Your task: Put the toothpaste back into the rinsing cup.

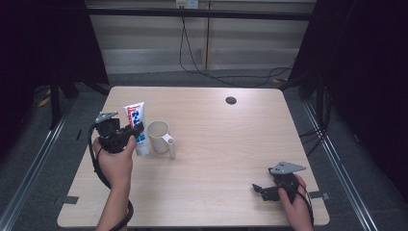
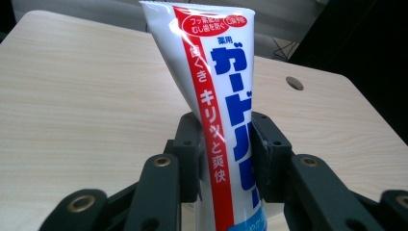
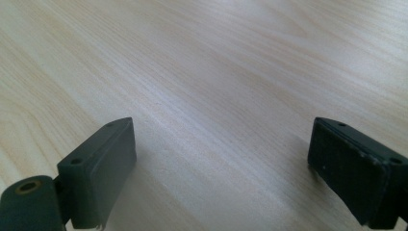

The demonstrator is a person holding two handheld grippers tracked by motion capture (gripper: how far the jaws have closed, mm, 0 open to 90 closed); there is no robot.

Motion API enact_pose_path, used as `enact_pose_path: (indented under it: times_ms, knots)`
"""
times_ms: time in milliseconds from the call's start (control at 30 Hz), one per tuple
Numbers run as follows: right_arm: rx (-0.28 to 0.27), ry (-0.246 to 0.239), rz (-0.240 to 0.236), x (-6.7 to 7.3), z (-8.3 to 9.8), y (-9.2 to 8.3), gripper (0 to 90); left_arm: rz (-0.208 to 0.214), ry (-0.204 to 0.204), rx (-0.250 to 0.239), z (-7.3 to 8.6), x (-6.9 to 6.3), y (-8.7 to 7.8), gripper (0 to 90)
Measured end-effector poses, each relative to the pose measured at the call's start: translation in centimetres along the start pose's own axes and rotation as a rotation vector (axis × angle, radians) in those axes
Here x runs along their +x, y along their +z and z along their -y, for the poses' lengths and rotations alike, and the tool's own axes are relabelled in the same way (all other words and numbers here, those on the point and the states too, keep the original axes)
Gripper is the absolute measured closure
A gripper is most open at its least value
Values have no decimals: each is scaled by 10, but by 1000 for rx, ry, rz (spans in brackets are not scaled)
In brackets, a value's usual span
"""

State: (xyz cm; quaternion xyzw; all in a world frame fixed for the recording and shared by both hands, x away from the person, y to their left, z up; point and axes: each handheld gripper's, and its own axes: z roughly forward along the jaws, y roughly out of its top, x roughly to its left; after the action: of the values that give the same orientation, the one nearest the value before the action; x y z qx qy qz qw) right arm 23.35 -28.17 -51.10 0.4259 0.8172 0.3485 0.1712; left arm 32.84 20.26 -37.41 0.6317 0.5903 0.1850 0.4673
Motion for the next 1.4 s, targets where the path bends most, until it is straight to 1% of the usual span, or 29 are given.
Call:
enact_pose_path:
  times_ms: [67, 100, 200, 267, 300, 400, 433, 533, 567, 600, 633, 933, 1033, 1133, 1167, 1233, 1300, 1400]
  knots:
    - [0, 0, 0, 0, 0, 0, 91, 0, 6, -3, -1, -2, 0, 679]
    - [1, 0, -1, 0, 0, 0, 91, -4, 20, -6, -4, -4, 1, 678]
    - [1, 0, 0, 0, 0, 0, 91, -1, 23, -17, -6, -5, 1, 678]
    - [1, 0, 0, 0, 0, 0, 91, 17, 29, -21, -8, -6, 3, 677]
    - [1, 0, 0, 0, 0, 0, 91, 14, 39, -10, -9, -8, 4, 677]
    - [1, 0, 0, 0, 0, 0, 91, 15, 44, -12, -10, -10, 5, 677]
    - [0, 0, 0, 0, 0, 0, 91, 23, 42, -19, -12, -11, 6, 677]
    - [1, 0, 0, 0, 0, 0, 91, 12, 60, -6, -16, -14, 9, 677]
    - [0, 0, 0, 0, 0, 0, 91, 11, 63, -10, -17, -14, 9, 677]
    - [0, 0, 0, 0, 0, 0, 91, 11, 63, -10, -17, -14, 9, 677]
    - [0, 0, 0, 0, 0, 0, 91, 16, 58, -20, -19, -15, 9, 677]
    - [1, 0, 0, 0, 0, 0, 91, 20, 57, -28, -22, -18, 14, 678]
    - [0, 0, 0, 0, 0, 0, 91, 21, 46, -36, -23, -18, 17, 678]
    - [0, 0, 0, 0, 0, 0, 91, 19, 52, -40, -24, -18, 18, 678]
    - [1, 0, 0, 0, 0, 0, 91, 24, 43, -47, -26, -19, 19, 678]
    - [1, 0, 0, 0, 0, 0, 91, 29, 40, -53, -27, -18, 19, 678]
    - [1, 0, -1, 0, 0, 0, 91, 25, 40, -48, -28, -18, 21, 678]
    - [1, 0, -1, 0, 0, 0, 91, 21, 43, -52, -29, -17, 22, 677]
